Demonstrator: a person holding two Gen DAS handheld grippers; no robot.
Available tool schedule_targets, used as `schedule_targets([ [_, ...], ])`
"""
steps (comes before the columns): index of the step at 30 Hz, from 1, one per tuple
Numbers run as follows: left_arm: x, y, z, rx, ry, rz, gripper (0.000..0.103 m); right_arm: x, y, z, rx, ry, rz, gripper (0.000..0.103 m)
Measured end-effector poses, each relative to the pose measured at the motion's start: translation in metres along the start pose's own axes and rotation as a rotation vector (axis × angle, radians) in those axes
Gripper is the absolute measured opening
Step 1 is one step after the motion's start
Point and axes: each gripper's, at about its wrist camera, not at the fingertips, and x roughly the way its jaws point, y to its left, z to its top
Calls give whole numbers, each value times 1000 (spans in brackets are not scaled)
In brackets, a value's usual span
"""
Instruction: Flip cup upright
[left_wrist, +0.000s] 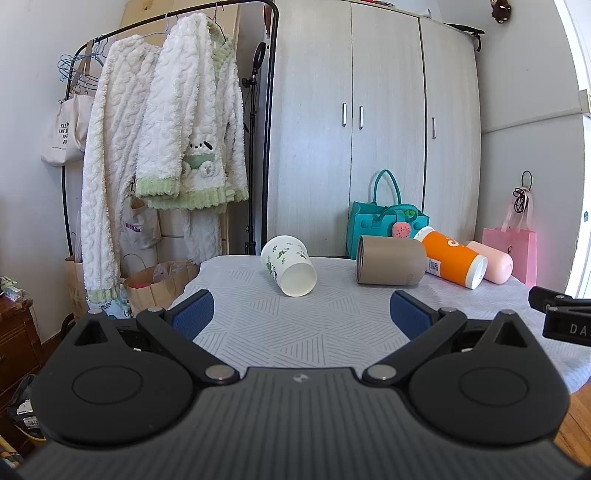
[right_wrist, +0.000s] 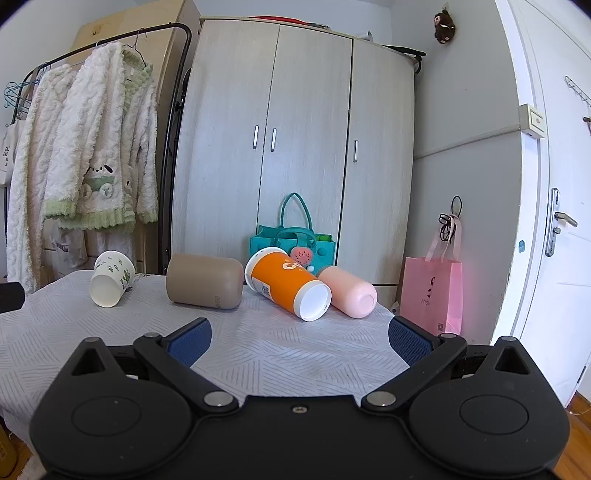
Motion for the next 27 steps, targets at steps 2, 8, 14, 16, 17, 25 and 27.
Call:
schedule_targets([
  [2, 0, 0, 0, 0, 0, -2, 103, 1, -1, 0, 0, 2, 1, 103],
  [8, 0, 0, 0, -1, 1, -2, 103, 1, 0, -1, -4, 6, -1, 103],
  [14, -1, 2, 0, -5, 3, -1, 103, 1, 0, -1, -6, 7, 0, 103],
  [16, -1, 2, 0, -2, 7, 0, 103, 1, 1, -1, -8, 8, 3, 103],
  [17, -1, 1, -1, 1, 9, 0, 103, 1, 1, -1, -7, 7, 5, 103],
  [25, -1, 2, -1, -6, 26, 11, 103, -1, 2, -3, -18, 15, 13, 103],
  [27, -2, 1, 0, -1, 30, 11, 103, -1, 1, -3, -17, 17, 12, 103],
])
